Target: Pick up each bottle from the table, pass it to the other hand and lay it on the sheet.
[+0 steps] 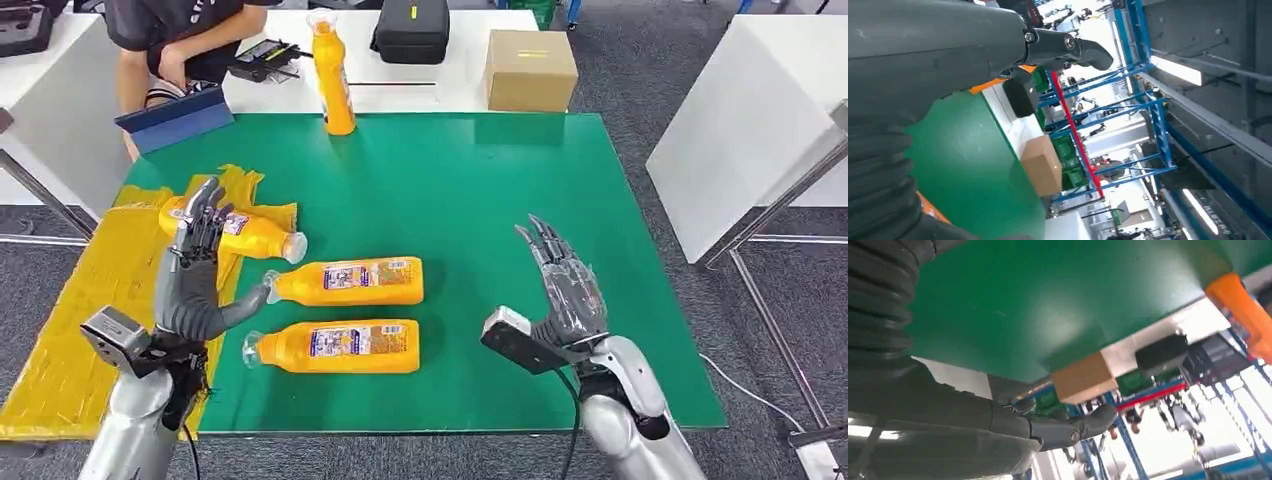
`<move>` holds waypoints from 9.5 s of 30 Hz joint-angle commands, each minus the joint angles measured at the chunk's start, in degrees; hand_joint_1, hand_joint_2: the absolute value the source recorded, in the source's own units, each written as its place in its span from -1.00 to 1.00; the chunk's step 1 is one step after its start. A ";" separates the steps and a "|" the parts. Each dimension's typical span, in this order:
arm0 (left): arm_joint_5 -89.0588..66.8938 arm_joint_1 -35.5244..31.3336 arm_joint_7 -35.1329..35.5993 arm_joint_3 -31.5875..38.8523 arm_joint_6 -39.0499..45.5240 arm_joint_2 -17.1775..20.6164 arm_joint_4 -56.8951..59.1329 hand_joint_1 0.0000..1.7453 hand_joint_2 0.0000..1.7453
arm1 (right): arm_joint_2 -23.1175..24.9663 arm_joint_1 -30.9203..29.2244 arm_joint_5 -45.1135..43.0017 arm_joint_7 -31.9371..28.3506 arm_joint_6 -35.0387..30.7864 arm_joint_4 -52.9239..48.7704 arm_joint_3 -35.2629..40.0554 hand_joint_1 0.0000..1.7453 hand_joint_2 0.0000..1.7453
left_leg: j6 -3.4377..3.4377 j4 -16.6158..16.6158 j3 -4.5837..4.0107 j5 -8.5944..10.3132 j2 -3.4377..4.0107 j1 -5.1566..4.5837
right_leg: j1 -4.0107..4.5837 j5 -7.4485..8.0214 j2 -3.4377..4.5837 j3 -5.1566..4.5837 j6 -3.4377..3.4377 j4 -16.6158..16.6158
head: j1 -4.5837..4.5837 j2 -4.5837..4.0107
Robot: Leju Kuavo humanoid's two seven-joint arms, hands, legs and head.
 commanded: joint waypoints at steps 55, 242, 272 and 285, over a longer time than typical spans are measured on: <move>-0.30 0.33 5.45 2.27 -1.90 -6.94 -2.23 -1.00 1.00 | 25.41 -36.01 -6.47 6.89 -0.52 55.14 22.65 -1.00 1.00 | -0.17 0.00 0.08 0.04 0.16 0.11 | 0.04 -0.04 0.06 0.14 -0.05 0.12 | -0.04 0.00; 3.04 1.51 1.01 0.34 -4.61 -6.92 0.78 -1.00 1.00 | 28.13 -40.70 22.22 4.88 -8.61 79.52 19.58 -1.00 1.00 | -0.22 0.00 0.08 0.11 0.09 0.09 | 0.04 0.07 -0.05 0.13 -0.21 0.10 | -0.04 0.00; 3.07 3.59 1.45 -0.58 -5.24 -7.74 0.20 -1.00 1.00 | 29.75 -42.83 19.80 1.22 -1.53 80.58 16.01 -1.00 1.00 | -0.21 0.02 0.05 0.10 0.10 0.10 | 0.06 0.08 -0.04 0.11 -0.20 0.10 | -0.04 0.00; 3.12 4.53 1.44 -0.98 -5.60 -7.26 -0.54 -1.00 1.00 | 30.78 -43.02 18.49 -1.21 1.60 80.25 15.08 -1.00 1.00 | -0.26 0.03 0.10 0.07 0.11 0.11 | 0.07 0.04 -0.05 0.15 -0.22 0.11 | -0.04 0.00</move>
